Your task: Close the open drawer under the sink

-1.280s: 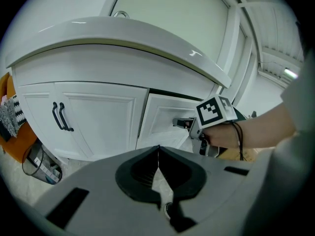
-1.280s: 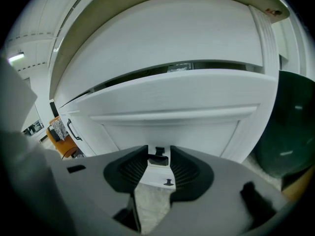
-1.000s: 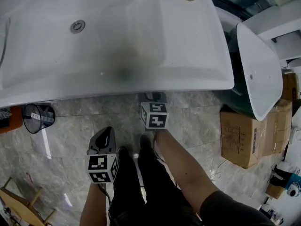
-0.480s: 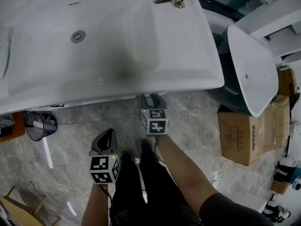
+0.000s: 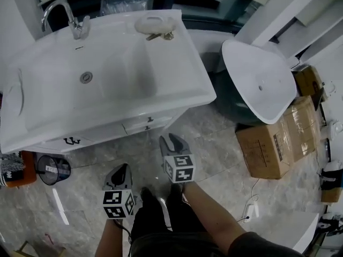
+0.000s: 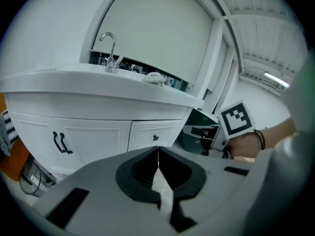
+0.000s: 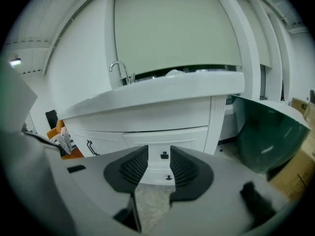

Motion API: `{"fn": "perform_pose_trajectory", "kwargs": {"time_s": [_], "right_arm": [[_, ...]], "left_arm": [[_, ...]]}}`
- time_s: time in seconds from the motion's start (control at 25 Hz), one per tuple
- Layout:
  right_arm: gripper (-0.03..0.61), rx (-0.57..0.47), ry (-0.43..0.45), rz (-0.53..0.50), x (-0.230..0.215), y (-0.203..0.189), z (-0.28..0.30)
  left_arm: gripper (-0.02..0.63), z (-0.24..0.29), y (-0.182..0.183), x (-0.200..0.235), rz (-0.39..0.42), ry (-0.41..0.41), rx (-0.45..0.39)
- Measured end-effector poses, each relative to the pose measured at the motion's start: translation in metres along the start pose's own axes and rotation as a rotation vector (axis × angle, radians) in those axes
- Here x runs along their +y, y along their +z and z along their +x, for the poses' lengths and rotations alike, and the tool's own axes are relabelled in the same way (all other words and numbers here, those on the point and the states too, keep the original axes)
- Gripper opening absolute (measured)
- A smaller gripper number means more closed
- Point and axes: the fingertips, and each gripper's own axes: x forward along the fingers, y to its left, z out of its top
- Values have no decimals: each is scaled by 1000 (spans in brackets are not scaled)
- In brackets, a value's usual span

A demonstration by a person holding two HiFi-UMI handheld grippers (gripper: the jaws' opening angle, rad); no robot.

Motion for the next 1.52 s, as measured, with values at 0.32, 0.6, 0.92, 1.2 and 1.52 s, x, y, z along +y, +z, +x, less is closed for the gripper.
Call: {"fn": "perform_pose_trajectory", "kwargs": {"time_s": [0.32,0.6,0.92,1.2,1.52], "right_arm": [[112,-96,75,-40,5,38,-104],[86,-152,139,-54,-20,41,-190],[49,-190,241,-60,-48,16,-290],[44,-197,283,-115,-62,3,-338],[40,-161,337,-114,-52,-19,-339]], "left_arm": [[15,-51,20,-52,30,8,-59],[15,-92,32,-124,57,72,-158],[15,-146,0,-225,96,129,-226],[15,-175,-35,-276,84,169,-226],[15,-177,-48,-273,65,207,-212]]}}
